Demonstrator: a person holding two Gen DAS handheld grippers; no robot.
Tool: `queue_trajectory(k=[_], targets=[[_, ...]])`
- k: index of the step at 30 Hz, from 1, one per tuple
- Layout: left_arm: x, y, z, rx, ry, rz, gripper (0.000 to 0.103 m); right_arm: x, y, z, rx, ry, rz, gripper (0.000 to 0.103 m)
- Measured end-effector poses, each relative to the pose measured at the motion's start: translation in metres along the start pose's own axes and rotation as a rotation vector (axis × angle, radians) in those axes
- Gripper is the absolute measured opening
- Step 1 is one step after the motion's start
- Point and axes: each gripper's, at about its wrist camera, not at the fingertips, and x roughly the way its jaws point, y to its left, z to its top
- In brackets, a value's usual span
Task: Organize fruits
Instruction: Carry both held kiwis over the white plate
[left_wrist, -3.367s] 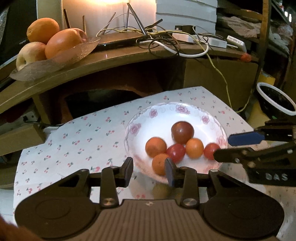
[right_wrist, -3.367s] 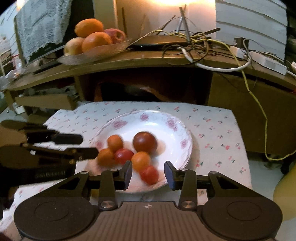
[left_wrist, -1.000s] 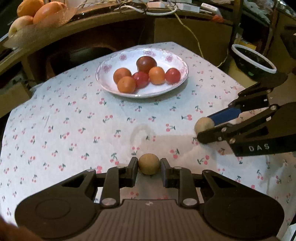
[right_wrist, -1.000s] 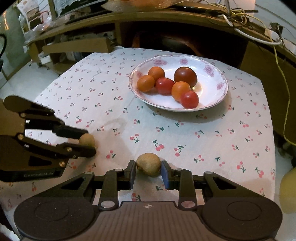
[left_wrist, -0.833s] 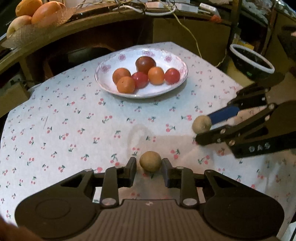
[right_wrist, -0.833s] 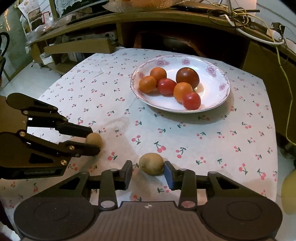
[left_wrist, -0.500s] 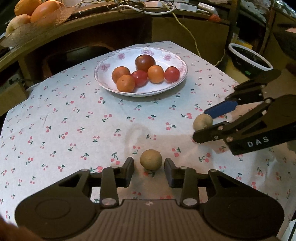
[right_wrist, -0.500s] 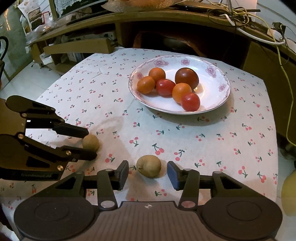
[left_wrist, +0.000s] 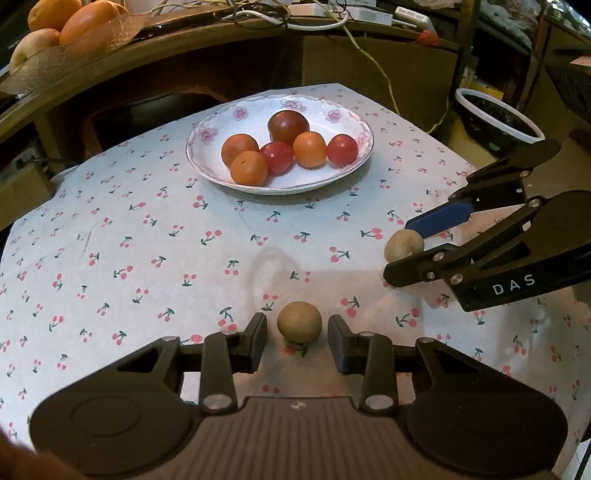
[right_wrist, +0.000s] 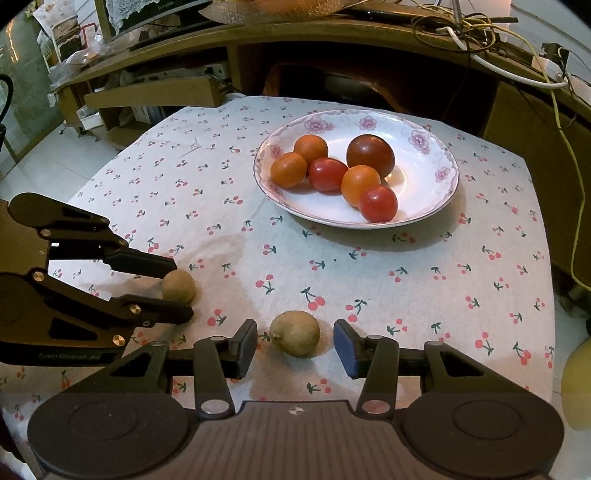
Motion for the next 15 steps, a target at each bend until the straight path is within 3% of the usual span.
queue_trajectory(k=[5,9,15], targets=[[0.0,-0.003,0.002,0.01,0.001,0.008,0.033,0.0,0.0,0.0,0.0,0.001,-0.005,0.045],[-0.002,-0.004,0.005,0.008,-0.001,0.009,0.032,-0.001,-0.002,0.002,0.013,0.004,-0.005,0.03],[-0.009,-0.004,0.017,0.007,-0.041,0.017,0.031,-0.003,0.003,0.006,0.005,-0.007,-0.018,0.029]])
